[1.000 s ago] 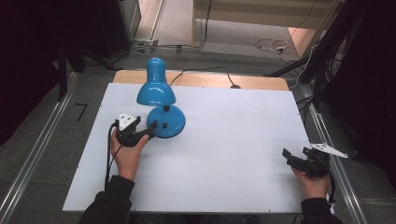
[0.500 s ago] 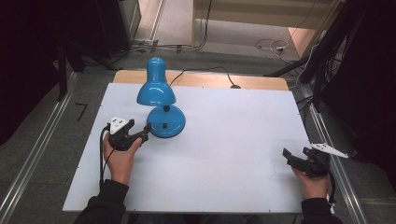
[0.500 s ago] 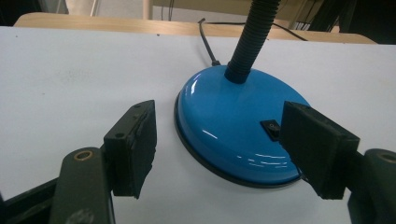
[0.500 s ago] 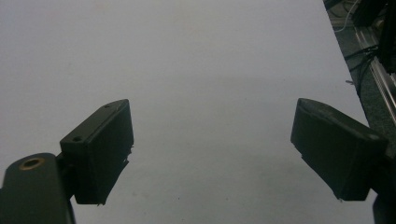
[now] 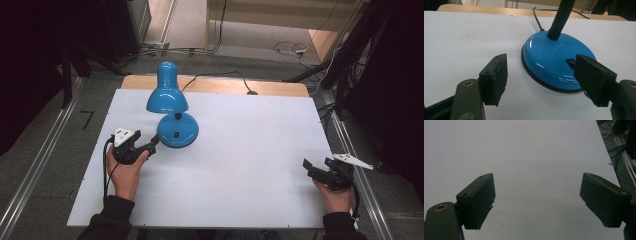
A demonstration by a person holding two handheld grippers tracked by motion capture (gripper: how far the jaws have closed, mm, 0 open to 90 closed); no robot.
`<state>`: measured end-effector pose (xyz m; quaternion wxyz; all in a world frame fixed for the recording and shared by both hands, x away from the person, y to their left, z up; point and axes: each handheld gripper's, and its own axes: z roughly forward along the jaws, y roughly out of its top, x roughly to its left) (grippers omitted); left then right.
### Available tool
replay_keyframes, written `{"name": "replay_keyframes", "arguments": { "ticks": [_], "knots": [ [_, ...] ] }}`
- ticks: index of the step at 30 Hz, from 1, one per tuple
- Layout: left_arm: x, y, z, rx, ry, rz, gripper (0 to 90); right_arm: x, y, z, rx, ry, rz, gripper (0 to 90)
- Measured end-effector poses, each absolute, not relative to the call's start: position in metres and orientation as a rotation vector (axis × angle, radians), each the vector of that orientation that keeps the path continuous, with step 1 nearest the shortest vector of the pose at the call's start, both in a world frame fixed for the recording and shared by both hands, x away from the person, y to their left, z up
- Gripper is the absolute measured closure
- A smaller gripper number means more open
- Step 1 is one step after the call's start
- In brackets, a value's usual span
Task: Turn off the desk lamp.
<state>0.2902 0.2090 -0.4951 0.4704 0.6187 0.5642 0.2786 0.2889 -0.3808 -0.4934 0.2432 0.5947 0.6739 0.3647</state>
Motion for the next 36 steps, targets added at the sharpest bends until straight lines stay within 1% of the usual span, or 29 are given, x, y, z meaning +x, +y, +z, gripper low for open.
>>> {"name": "replay_keyframes", "arguments": {
  "ticks": [36],
  "knots": [
    [0.277, 0.22, -0.501, 1.529, 1.407, 0.669, 26.1, 0.289, -0.381, -0.494, 1.626, 1.845, 1.002, 11.7]
  ]
}}
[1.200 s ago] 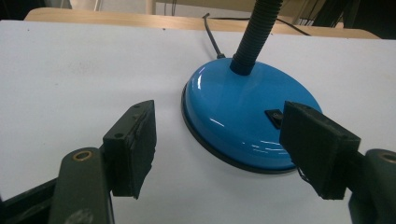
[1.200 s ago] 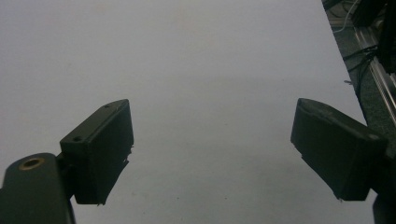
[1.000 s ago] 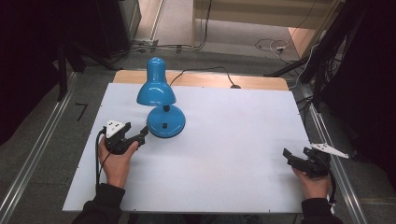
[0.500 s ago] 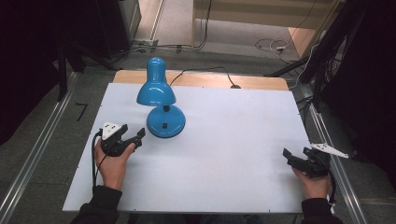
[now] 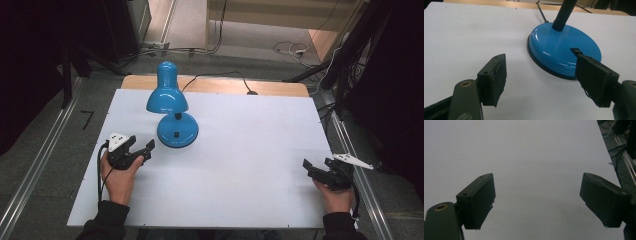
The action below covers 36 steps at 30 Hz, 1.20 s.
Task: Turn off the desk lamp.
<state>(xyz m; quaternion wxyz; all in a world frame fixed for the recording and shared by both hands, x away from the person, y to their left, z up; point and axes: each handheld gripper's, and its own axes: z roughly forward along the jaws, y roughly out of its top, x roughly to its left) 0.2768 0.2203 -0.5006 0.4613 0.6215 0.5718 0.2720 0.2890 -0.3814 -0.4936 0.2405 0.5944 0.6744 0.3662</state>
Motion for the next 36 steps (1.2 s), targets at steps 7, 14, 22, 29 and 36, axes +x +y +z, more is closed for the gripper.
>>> {"name": "replay_keyframes", "arguments": {
  "ticks": [7, 14, 22, 29, 36],
  "knots": [
    [0.273, 0.223, -0.5, 1.522, 1.407, 0.668, 26.1, 0.289, -0.382, -0.494, 1.622, 1.846, 1.004, 11.7],
    [0.269, 0.227, -0.499, 1.512, 1.413, 0.663, 26.0, 0.289, -0.382, -0.494, 1.626, 1.844, 1.002, 11.7],
    [0.266, 0.23, -0.499, 1.509, 1.41, 0.657, 26.0, 0.289, -0.382, -0.494, 1.623, 1.846, 1.002, 11.7],
    [0.263, 0.232, -0.5, 1.509, 1.416, 0.648, 25.4, 0.289, -0.382, -0.494, 1.625, 1.846, 1.001, 11.7],
    [0.26, 0.234, -0.499, 1.502, 1.417, 0.651, 25.4, 0.289, -0.382, -0.494, 1.624, 1.845, 1.002, 11.7]
  ]
}}
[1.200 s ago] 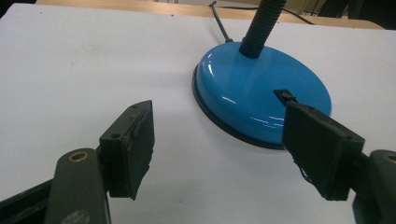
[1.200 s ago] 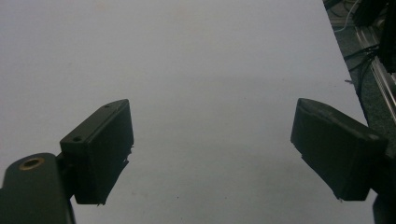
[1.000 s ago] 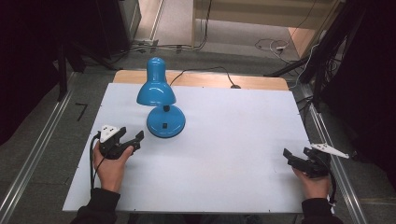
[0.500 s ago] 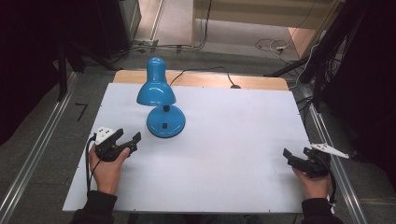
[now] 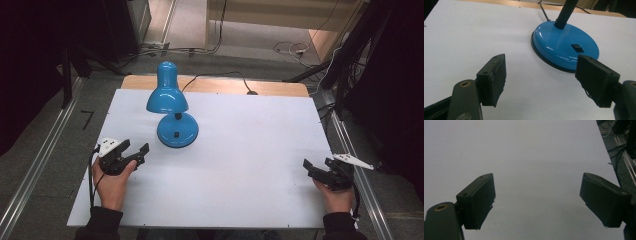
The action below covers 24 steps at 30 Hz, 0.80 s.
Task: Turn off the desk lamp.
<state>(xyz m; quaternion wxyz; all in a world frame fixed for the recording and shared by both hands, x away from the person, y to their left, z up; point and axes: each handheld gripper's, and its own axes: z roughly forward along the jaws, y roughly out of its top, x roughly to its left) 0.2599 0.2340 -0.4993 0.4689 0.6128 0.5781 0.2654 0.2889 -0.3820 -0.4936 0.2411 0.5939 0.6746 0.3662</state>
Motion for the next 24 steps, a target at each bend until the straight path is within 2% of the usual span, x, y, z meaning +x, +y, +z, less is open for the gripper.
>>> {"name": "replay_keyframes", "arguments": {
  "ticks": [24],
  "knots": [
    [0.244, 0.245, -0.504, 1.522, 1.452, 0.624, 25.0, 0.289, -0.382, -0.494, 1.625, 1.844, 0.998, 11.7]
  ]
}}
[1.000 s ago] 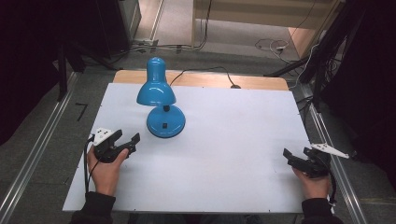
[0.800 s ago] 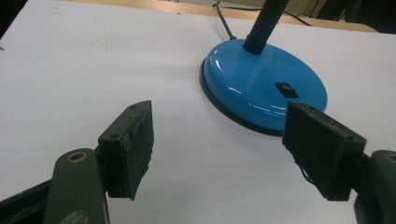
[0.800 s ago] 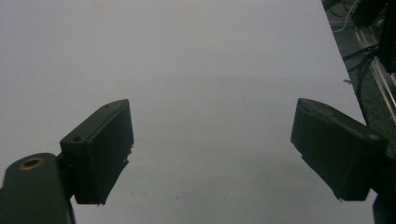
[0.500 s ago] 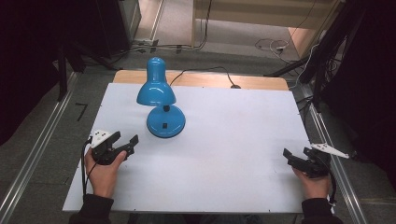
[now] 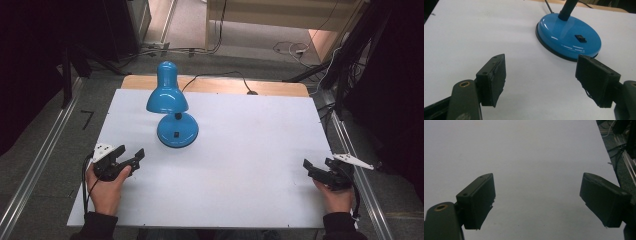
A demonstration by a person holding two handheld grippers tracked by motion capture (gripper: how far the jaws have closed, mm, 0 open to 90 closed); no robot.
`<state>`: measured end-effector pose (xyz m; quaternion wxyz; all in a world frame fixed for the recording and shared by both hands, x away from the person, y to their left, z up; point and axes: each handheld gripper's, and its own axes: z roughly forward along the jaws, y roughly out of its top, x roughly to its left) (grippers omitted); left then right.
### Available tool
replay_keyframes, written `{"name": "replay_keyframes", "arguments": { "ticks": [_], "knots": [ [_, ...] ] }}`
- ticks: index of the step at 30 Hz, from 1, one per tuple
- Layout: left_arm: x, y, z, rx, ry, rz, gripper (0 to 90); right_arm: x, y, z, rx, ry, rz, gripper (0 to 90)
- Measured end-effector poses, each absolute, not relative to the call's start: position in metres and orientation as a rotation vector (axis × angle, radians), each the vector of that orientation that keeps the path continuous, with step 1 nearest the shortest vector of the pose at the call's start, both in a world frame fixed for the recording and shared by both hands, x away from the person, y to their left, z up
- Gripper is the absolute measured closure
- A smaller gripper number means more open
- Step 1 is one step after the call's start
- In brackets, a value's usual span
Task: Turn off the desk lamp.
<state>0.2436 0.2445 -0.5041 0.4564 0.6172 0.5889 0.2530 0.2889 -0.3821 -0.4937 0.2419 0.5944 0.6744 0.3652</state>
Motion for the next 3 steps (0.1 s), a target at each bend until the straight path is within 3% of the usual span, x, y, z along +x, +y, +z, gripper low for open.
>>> {"name": "replay_keyframes", "arguments": {
  "ticks": [3],
  "knots": [
    [0.2412, 0.2467, -0.5077, 1.537, 1.474, 0.618, 24.6, 0.2889, -0.3818, -0.4937, 1.627, 1.845, 1.0, 11.7]
  ]
}}
